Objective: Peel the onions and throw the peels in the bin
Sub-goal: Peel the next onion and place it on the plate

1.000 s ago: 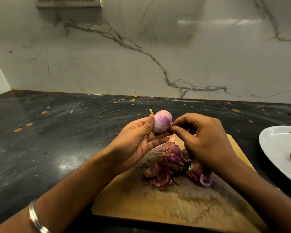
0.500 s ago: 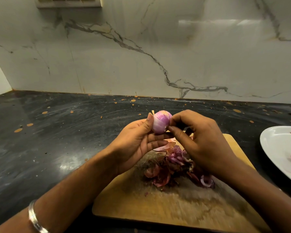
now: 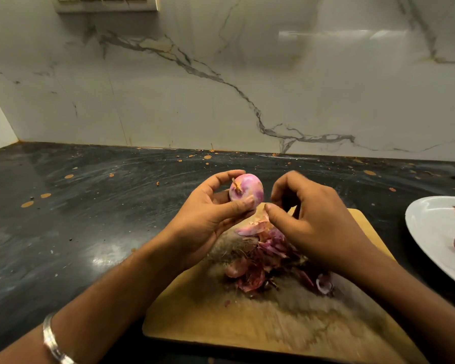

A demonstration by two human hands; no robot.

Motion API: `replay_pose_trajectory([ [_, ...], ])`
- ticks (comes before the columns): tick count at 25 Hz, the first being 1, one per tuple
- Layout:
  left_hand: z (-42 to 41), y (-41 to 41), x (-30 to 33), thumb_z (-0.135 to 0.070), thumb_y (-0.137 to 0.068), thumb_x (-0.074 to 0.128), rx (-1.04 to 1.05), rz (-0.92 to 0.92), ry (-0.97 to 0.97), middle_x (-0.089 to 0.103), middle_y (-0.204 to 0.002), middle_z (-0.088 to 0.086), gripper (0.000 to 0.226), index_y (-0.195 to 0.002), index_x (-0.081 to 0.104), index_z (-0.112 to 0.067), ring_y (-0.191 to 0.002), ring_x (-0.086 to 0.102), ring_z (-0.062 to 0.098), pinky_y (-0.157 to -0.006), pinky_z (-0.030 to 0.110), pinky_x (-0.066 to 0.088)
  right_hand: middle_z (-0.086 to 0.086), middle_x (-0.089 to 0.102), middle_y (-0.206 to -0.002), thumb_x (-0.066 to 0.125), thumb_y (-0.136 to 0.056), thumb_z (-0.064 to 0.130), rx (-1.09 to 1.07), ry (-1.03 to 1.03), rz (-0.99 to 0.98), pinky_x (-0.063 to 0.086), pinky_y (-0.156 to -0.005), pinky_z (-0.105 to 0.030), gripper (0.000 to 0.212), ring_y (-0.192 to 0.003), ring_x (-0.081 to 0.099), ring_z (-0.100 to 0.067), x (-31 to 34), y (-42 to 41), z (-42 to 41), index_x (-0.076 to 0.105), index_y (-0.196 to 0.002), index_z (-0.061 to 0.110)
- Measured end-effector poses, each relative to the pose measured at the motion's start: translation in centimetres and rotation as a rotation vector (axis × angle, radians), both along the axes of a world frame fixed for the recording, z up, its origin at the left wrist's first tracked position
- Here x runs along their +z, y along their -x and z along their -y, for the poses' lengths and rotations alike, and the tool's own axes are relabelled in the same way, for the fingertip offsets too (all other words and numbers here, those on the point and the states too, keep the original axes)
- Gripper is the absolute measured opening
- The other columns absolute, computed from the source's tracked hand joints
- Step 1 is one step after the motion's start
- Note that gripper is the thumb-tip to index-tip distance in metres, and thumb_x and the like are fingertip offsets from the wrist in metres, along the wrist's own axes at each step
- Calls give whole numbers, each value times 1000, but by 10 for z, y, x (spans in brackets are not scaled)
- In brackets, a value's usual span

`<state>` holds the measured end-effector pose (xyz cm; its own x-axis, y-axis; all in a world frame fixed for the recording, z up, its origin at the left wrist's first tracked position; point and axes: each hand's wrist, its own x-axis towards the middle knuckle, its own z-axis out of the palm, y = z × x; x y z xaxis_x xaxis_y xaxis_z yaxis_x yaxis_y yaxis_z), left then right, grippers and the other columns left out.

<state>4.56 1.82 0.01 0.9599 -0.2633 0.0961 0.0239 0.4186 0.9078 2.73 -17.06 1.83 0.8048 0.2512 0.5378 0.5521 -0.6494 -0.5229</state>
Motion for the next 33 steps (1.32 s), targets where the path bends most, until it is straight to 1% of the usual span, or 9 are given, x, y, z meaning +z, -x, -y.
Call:
replay_pose_trajectory([
  [4, 2, 4, -2, -2, -67, 77, 3, 103, -145, 72, -115, 9, 64, -127, 59, -12, -100, 71, 25, -83, 34, 60, 4, 72, -77, 70, -84, 46, -10, -248, -182, 53, -58, -20, 24, -70, 69, -7, 0, 0, 0, 65, -94, 25],
  [10, 0, 3, 1, 1, -74, 70, -42, 102, -137, 68, -120, 20, 58, -130, 58, -9, -104, 69, 29, -90, 40, 58, -3, 77, -78, 73, -88, 16, 92, -499, -305, 49, -51, -13, 9, -70, 75, -15, -1, -1, 1, 77, -96, 14],
  [13, 0, 3, 3, -4, -78, 67, -42, 63, -90, 69, -119, 20, 55, -131, 57, -10, -104, 70, 29, -85, 36, 60, 5, 77, -77, 75, -86, 15, 88, -479, -187, 49, -52, -13, 15, -66, 72, -8, -2, 1, 1, 78, -101, 18],
  [16, 0, 3, 5, -7, -80, 64, -65, 39, -71, 67, -121, 23, 51, -131, 58, -12, -102, 70, 28, -82, 34, 61, 12, 75, -84, 83, -77, 21, 63, -350, -115, 54, -60, -16, 23, -73, 72, -5, 0, 2, 0, 76, -99, 24],
  [19, 0, 4, 6, -9, -80, 64, -94, 30, -95, 68, -120, 22, 50, -130, 59, -11, -97, 71, 26, -78, 30, 62, 9, 74, -86, 85, -74, 19, 53, -318, -115, 53, -63, -16, 24, -73, 70, -2, 1, -2, 4, 72, -94, 22],
  [22, -2, 4, 6, -12, -83, 62, -120, 48, -132, 71, -114, 19, 48, -131, 59, -12, -94, 71, 25, -76, 29, 62, 7, 70, -86, 85, -73, 17, 72, -275, -83, 54, -69, -21, 26, -79, 68, -7, 1, -5, 6, 69, -94, 21],
  [27, -2, 3, 6, -14, -84, 61, -121, 56, -146, 71, -110, 17, 49, -133, 57, -10, -94, 70, 23, -75, 27, 59, 10, 65, -74, 83, -76, 12, 92, -261, -65, 45, -56, -13, 22, -61, 62, -4, -2, -7, 5, 66, -82, 24],
  [31, -1, 4, 7, -10, -81, 62, -95, 44, -109, 69, -115, 20, 49, -130, 58, -10, -95, 69, 25, -76, 28, 60, 11, 70, -102, 82, -77, 13, 91, -238, 16, 56, -79, -16, 36, -95, 68, -3, -3, -6, 3, 70, -110, 21],
  [33, -1, 5, 7, -6, -78, 64, -67, 35, -99, 68, -120, 21, 52, -130, 58, -9, -97, 69, 26, -83, 31, 60, 11, 73, -105, 83, -76, 11, 95, -277, 11, 56, -85, -18, 37, -98, 69, 0, -5, -6, 0, 74, -111, 18],
])
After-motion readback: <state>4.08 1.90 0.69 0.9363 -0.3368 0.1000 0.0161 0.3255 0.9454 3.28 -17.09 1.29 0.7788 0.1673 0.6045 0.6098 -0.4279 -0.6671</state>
